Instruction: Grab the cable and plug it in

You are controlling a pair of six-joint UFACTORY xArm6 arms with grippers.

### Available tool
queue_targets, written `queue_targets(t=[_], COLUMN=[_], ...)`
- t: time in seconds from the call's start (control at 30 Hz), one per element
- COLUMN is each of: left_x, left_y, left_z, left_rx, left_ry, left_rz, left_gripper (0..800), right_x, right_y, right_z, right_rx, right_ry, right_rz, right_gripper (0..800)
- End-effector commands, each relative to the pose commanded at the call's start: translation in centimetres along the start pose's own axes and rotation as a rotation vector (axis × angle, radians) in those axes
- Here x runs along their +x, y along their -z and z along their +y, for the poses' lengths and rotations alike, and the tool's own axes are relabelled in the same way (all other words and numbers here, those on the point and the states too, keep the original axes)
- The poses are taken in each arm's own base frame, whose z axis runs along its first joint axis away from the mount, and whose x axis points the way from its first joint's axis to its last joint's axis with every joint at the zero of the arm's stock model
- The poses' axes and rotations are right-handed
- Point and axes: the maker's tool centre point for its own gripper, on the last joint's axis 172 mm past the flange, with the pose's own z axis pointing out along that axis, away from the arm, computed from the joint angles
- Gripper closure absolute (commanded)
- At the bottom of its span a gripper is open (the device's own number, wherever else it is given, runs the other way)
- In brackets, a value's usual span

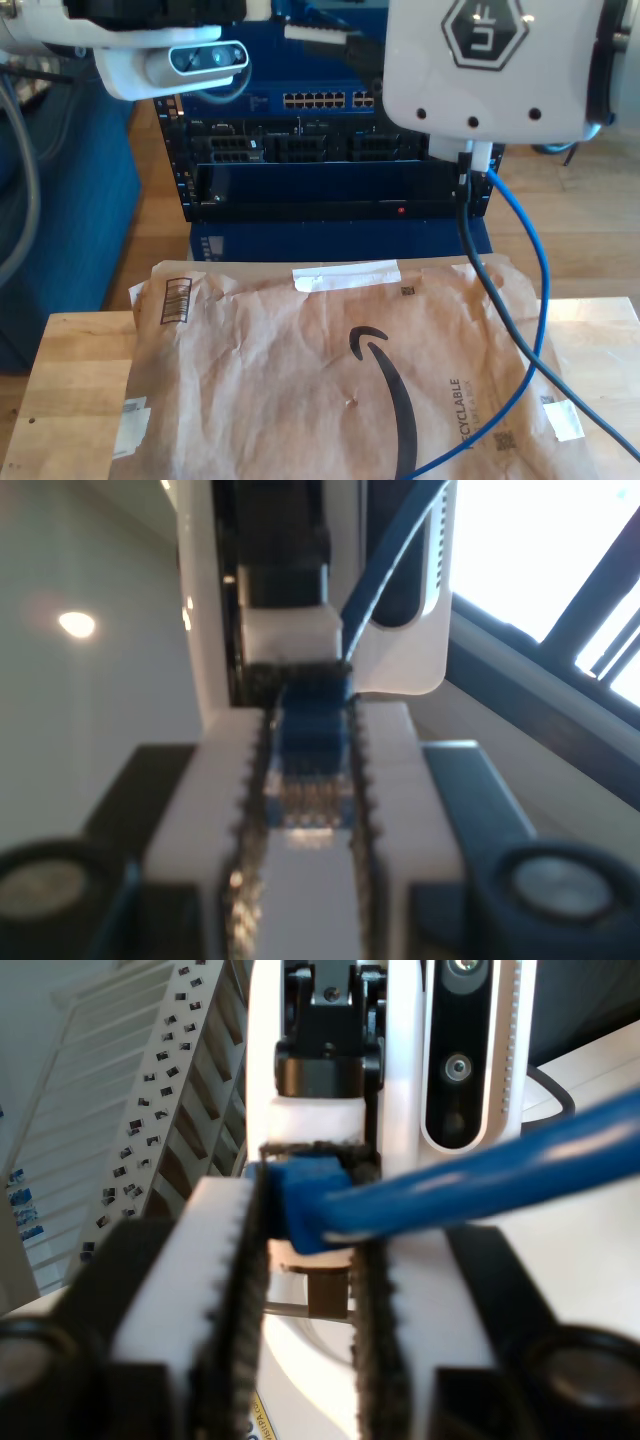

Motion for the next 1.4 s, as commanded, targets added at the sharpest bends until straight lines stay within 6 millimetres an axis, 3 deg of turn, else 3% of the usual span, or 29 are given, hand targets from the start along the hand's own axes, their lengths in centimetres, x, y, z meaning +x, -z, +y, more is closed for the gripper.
queue_targets(t=[0.07,0.13,0.23,0.37,0.53,0.67,0.83,0.97,1.07,1.23,1.4], left_x=[-0.1,-0.8,-1.0,-1.4,-2.2,1.3,7.0,11.0,15.0,21.5,27.6], left_y=[-0.2,-0.1,-0.2,0.4,5.8,10.5,16.6,21.2,25.0,30.0,32.5], left_z=[-0.7,-1.0,-1.0,-0.7,1.6,4.0,4.5,2.8,0.1,-5.8,-11.6], left_rx=[0.023,0.03,0.027,-0.009,-0.227,-0.423,-0.614,-0.73,-0.815,-0.887,-0.872], left_ry=[-0.028,-0.088,-0.096,-0.103,-0.103,0.0,0.08,0.151,0.201,0.182,0.18], left_rz=[-0.002,-0.027,-0.023,-0.028,-0.08,0.004,0.128,0.197,0.274,0.454,0.599], left_gripper=[185,149,33,7,3,2,2,2,2,2,2], right_x=[0.0,0.0,0.0,0.2,1.5,4.3,10.5,16.2,20.4,22.8,25.3], right_y=[0.0,0.0,0.0,-0.3,-2.2,-3.1,-1.5,0.0,1.4,1.3,2.5], right_z=[0.1,0.1,0.1,0.2,1.6,2.2,0.9,2.6,4.8,8.3,10.1], right_rx=[-0.001,-0.001,-0.001,-0.005,-0.047,-0.064,-0.029,-0.066,-0.093,-0.141,-0.151], right_ry=[-0.002,-0.003,-0.005,-0.011,-0.023,-0.039,-0.08,-0.138,-0.191,-0.221,-0.256], right_rz=[0.001,0.001,0.001,0.002,0.026,0.08,0.209,0.318,0.399,0.438,0.49], right_gripper=[760,771,784,798,799,800,800,800,800,800,800])
